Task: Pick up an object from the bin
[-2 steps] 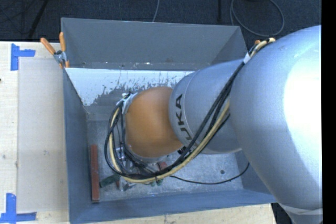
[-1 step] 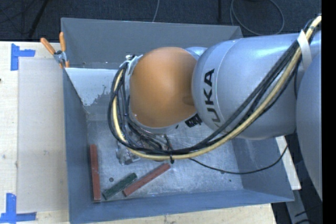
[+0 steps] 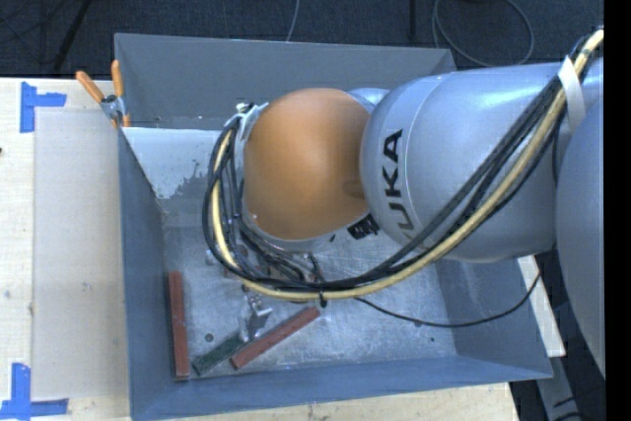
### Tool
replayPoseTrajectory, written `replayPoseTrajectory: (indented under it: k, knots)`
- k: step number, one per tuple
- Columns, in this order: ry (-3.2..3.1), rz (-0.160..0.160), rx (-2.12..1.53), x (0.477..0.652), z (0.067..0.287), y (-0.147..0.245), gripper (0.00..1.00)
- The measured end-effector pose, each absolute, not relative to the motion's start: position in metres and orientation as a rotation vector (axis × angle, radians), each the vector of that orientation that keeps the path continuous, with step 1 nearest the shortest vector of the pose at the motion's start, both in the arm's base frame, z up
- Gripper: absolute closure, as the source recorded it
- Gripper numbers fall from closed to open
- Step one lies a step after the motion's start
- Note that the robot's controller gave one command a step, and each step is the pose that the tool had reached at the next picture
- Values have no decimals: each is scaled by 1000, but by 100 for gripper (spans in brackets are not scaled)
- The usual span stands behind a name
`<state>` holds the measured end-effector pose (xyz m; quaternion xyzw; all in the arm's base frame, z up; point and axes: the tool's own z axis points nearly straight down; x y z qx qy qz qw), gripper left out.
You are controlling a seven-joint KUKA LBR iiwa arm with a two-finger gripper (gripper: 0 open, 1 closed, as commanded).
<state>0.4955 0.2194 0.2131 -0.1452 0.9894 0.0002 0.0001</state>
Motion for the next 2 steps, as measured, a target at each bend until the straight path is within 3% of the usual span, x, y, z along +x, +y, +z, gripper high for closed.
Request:
replayPoseTrajectory:
  k: [1, 2]
  knots:
    - [3108, 1, -455, 496, 213, 219, 0]
    - [3079, 1, -605, 493, 170, 203, 0]
